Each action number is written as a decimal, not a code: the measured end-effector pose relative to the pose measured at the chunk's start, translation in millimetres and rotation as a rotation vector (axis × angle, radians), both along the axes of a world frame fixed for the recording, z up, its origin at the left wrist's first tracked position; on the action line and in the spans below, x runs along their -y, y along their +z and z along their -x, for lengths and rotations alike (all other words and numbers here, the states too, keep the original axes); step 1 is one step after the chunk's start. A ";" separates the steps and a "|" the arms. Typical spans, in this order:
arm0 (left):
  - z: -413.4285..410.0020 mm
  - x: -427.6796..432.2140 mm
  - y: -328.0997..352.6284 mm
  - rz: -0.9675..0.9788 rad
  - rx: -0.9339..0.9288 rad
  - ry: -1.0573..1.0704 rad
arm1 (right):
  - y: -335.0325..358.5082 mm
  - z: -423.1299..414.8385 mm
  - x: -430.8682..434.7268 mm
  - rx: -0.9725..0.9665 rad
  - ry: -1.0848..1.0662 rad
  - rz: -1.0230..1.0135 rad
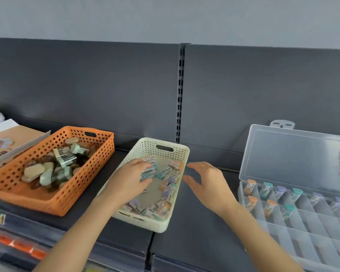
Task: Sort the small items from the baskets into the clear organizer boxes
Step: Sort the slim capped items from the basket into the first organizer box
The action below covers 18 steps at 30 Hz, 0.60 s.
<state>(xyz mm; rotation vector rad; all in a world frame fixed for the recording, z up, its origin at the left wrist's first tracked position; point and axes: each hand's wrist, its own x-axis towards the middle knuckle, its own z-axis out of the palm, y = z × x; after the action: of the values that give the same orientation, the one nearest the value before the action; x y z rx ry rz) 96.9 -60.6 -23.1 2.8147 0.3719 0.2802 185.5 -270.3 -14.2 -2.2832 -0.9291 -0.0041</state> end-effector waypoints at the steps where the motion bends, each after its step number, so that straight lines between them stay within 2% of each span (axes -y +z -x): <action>1: 0.9 -9.0 -0.9 0.008 -0.004 -0.007 | -0.5 2.1 -9.5 -0.002 -0.005 -0.009; 6: -6.9 -39.5 -2.7 0.036 0.007 -0.060 | -4.2 11.4 -46.8 -0.019 -0.067 -0.017; 11: -33.8 -42.8 -12.6 -0.091 -0.166 -0.196 | -8.2 17.4 -70.0 -0.028 -0.150 0.005; 18: -73.0 -41.3 -28.2 -0.170 -0.310 -0.214 | -9.1 14.0 -77.7 -0.022 -0.282 0.017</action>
<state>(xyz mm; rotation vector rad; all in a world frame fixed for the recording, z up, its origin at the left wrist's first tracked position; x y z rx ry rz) 169.9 -19.3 -51.2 3.0361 0.1119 -0.1819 171.5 -192.6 -23.3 -2.4066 -0.5923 -0.0937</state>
